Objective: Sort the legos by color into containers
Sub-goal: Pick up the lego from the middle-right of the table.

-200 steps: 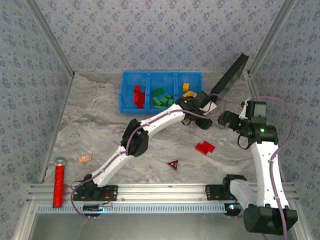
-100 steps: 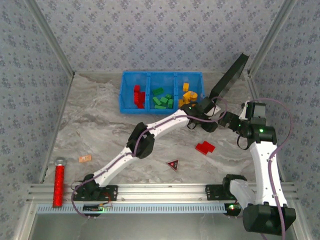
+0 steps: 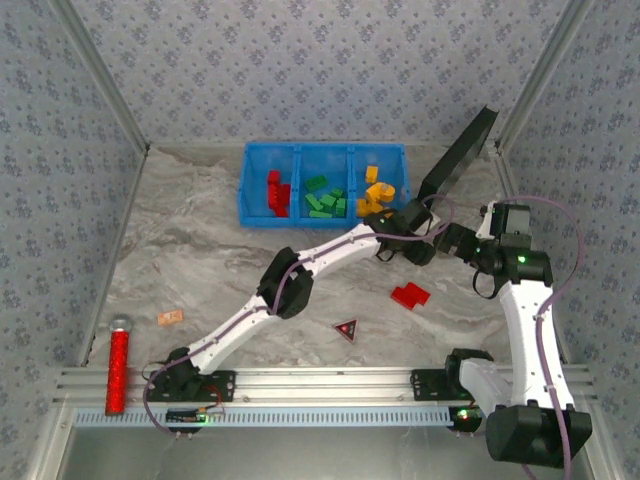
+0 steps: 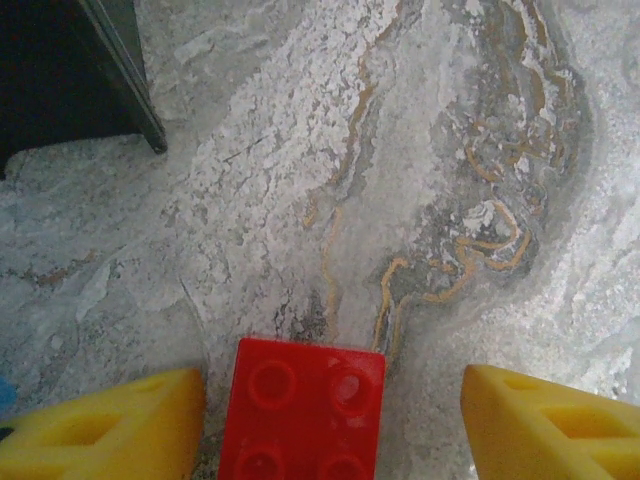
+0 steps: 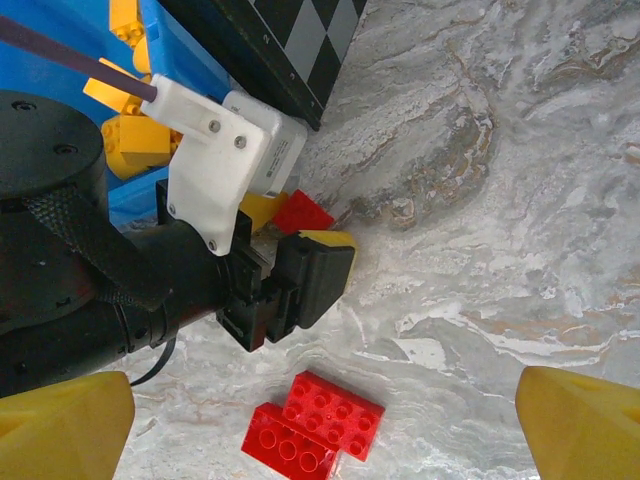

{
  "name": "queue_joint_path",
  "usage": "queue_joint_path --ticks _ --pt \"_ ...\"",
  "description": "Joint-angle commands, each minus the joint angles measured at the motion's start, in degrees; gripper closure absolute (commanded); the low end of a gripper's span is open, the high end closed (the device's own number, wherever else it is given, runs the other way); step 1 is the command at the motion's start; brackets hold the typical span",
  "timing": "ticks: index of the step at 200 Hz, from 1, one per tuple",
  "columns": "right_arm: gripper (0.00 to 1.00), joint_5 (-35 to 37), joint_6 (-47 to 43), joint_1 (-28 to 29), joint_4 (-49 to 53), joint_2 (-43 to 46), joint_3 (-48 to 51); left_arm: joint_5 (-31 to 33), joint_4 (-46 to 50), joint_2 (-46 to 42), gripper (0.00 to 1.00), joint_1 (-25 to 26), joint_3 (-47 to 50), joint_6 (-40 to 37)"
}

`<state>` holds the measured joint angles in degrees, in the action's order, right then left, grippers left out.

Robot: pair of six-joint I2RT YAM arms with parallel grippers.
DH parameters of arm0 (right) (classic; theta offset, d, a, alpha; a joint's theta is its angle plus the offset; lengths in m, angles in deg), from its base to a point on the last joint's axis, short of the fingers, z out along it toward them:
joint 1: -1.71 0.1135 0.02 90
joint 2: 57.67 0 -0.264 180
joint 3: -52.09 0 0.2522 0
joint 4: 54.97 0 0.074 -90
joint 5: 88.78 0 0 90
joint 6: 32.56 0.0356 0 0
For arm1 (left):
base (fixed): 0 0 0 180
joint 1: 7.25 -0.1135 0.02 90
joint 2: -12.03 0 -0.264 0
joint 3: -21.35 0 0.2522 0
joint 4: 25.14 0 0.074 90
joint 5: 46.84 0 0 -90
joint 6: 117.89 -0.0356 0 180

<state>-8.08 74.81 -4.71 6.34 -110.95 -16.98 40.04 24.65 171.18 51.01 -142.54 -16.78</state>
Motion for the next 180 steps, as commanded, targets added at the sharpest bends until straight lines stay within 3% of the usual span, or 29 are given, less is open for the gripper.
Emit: queue_joint_path --ticks 1,81,129,180 --pt "0.00 -1.9 -0.1 0.0 -0.4 0.0 0.0 1.6 0.3 3.5 0.35 0.2 -1.8 1.5" --pt "0.00 -1.6 0.4 0.0 0.7 0.9 -1.1 0.5 5.5 2.3 0.65 0.2 0.2 3.6" --pt "0.00 -2.3 0.9 -0.1 1.6 2.7 -0.7 2.7 -2.7 -17.0 0.69 -0.2 25.2 1.7" --pt "0.00 -5.4 1.0 0.1 -1.5 5.1 0.5 5.8 -5.5 -35.3 0.69 -5.1 41.1 1.3"
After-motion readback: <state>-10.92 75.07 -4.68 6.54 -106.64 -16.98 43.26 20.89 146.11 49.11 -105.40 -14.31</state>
